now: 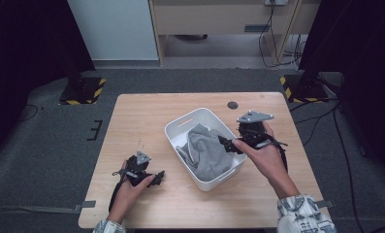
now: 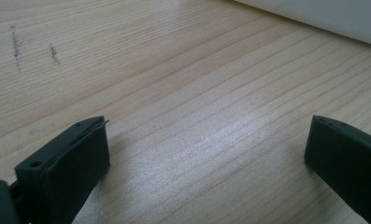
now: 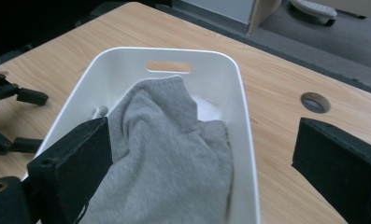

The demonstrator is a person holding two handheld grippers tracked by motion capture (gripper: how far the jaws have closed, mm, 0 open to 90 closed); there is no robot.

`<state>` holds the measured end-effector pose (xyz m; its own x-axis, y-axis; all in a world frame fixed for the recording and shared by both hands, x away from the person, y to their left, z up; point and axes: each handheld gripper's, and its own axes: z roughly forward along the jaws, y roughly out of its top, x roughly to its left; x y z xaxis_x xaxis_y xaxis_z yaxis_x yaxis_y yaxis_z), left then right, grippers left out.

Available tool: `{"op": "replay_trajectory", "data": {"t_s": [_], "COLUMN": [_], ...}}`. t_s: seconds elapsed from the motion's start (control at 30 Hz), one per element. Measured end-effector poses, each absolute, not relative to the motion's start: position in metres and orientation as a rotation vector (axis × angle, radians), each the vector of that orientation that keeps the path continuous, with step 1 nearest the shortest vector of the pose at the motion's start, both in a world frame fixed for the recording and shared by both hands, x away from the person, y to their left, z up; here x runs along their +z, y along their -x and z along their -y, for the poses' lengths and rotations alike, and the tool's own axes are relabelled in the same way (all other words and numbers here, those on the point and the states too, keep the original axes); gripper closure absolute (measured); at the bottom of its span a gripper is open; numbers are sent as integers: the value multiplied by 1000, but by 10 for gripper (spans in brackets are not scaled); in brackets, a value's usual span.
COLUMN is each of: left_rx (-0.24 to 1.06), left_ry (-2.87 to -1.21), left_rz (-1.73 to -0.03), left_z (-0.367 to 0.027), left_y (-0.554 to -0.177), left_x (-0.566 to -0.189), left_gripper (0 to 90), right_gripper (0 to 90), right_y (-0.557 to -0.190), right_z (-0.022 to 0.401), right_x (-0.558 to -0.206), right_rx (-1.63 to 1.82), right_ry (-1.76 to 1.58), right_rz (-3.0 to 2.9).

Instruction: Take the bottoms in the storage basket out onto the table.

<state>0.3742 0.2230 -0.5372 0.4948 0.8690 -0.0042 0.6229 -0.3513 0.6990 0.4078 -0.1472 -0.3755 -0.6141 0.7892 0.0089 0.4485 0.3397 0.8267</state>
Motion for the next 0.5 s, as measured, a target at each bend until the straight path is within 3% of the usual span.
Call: {"op": "replay_trajectory", "data": {"t_s": [0.5], "left_rx": [494], "left_ry": [-2101], "left_rz": [-1218], "left_z": [-222], "left_y": [-374], "left_x": [-537], "left_gripper": [0], "right_gripper": [63], "right_y": [-427], "right_z": [118], "right_x": [-379], "right_rx": [1192], "right_ry": [-1068], "right_rz": [-2225]}}
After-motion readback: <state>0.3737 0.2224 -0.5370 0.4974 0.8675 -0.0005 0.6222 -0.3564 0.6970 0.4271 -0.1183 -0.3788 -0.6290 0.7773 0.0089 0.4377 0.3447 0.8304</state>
